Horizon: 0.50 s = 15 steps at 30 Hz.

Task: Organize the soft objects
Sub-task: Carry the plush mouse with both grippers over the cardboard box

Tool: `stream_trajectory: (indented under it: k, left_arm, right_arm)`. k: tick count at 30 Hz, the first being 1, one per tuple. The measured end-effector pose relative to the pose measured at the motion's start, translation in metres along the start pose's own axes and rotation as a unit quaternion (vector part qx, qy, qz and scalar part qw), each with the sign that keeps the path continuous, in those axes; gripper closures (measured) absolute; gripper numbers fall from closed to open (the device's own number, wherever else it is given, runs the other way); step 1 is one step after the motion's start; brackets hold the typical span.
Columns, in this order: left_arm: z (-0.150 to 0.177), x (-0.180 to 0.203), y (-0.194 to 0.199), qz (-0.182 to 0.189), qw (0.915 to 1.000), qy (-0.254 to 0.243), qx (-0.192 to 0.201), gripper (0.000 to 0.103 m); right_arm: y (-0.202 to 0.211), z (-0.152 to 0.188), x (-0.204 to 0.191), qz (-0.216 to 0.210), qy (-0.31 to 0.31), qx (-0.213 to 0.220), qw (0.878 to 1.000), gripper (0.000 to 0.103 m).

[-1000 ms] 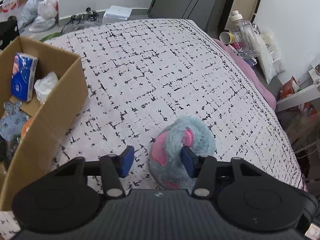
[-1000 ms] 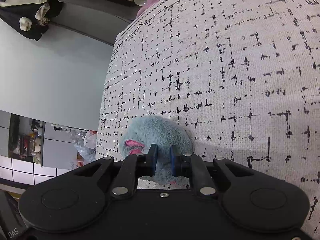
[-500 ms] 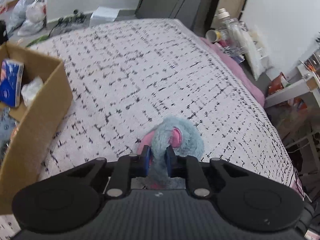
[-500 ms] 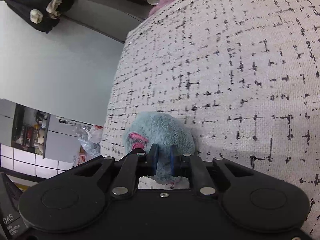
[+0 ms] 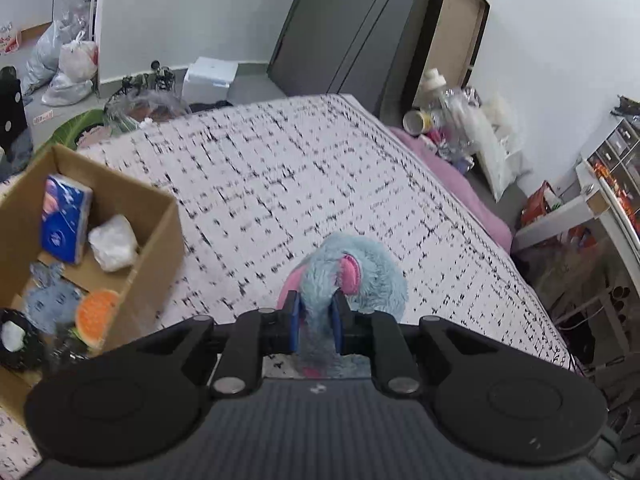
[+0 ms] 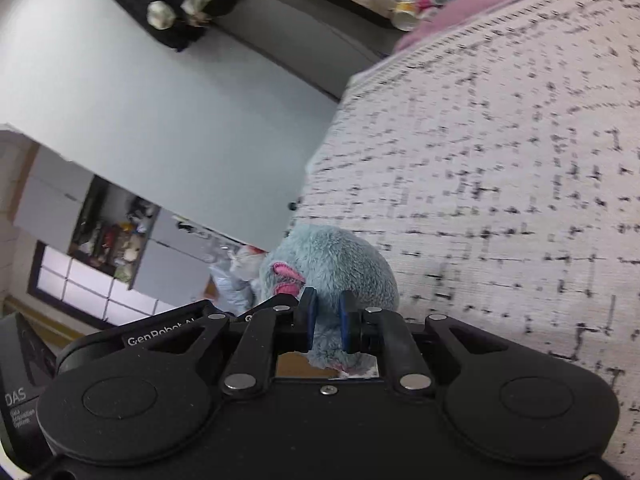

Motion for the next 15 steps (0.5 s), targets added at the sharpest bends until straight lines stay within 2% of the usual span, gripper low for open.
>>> stream_trajectory:
  k: [8,15]
  left_arm:
    - [-0.019,-0.005,0.036,0.019,0.9994,-0.011,0.027,0.088]
    - [-0.032,-0.017,0.062,0.018,0.9984,-0.015,0.051,0.088]
  right_arm:
    - [0.005,-0.003,-0.031,-0.042,0.035,0.016,0.998,0.09]
    - [0.002,0.002,-0.06,-0.069,0.061,0.028,0.995,0.09]
Point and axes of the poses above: each gripper's, at about its wrist camera, not at the fingertips, and y roughly against the way its jaws point, x to its right, z to its underside, the point moved 9 cm from there along -y, roughly the way its jaws point, and after that the axes turned 7 degrees about y, right-handed, at the moved point
